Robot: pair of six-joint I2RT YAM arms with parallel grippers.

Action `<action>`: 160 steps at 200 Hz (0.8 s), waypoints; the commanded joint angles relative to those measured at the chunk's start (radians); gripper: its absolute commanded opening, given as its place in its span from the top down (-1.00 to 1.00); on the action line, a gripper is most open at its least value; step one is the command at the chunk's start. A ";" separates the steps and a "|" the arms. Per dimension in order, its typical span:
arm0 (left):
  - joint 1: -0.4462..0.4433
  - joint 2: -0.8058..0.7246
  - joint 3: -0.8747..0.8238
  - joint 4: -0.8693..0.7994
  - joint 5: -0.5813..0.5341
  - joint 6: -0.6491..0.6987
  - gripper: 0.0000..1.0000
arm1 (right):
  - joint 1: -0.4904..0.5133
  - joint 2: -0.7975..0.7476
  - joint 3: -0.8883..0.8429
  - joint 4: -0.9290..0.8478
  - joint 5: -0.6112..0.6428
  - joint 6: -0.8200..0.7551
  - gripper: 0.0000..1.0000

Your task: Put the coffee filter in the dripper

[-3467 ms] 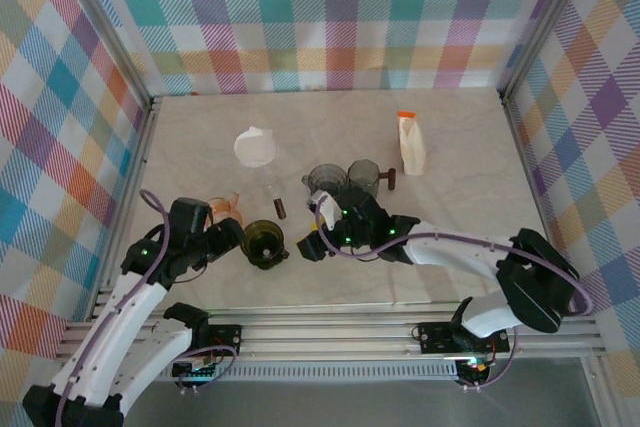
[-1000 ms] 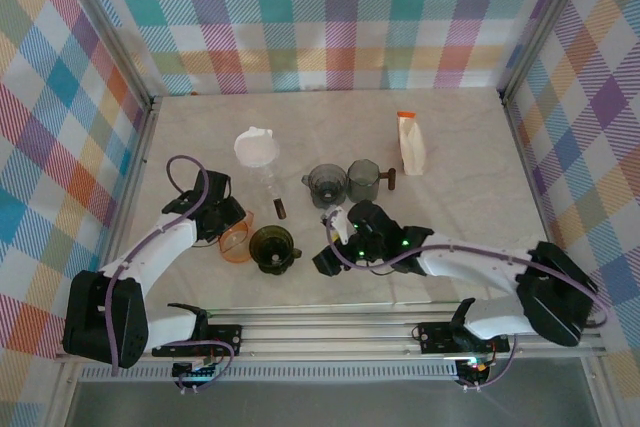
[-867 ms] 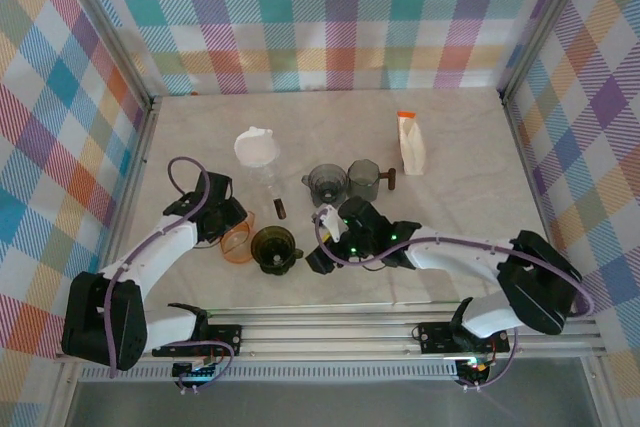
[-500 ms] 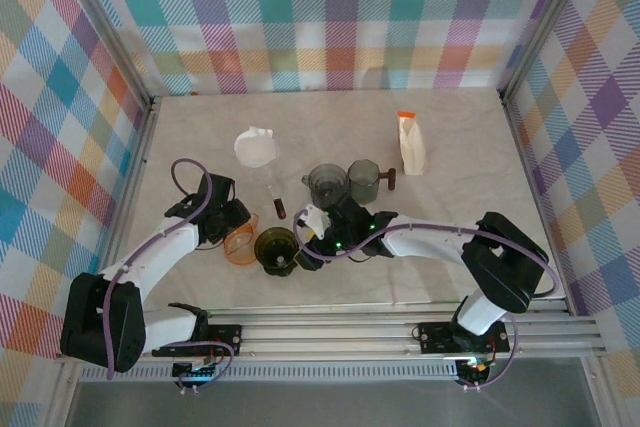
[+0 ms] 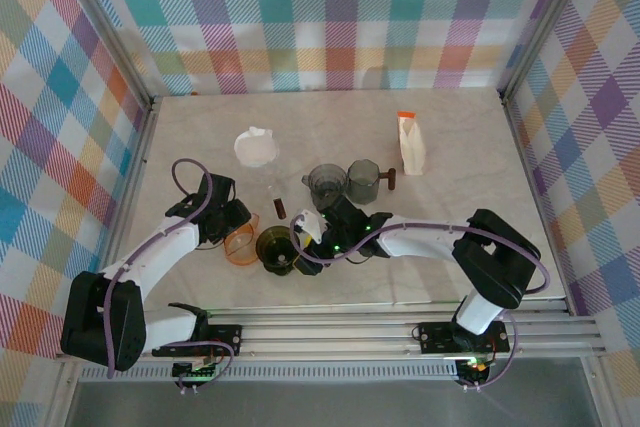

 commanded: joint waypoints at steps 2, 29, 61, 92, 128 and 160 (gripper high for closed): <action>-0.007 0.019 -0.018 -0.021 0.030 0.007 -0.28 | 0.018 -0.013 -0.002 0.022 0.008 -0.006 -0.35; -0.007 0.020 -0.019 -0.023 0.029 0.010 -0.28 | 0.028 0.016 0.013 0.021 0.024 -0.007 -0.21; -0.007 0.018 -0.018 -0.024 0.033 0.011 -0.28 | 0.041 0.019 0.017 0.020 0.052 -0.007 0.06; -0.008 0.013 -0.020 -0.025 0.037 0.012 -0.28 | 0.051 0.008 0.004 0.026 0.086 -0.001 0.42; -0.017 0.008 -0.033 -0.019 0.041 0.001 -0.28 | 0.067 -0.045 -0.042 0.044 0.152 0.027 0.71; -0.055 0.000 -0.051 -0.013 0.028 -0.014 -0.27 | 0.069 -0.150 -0.138 0.062 0.265 0.087 0.83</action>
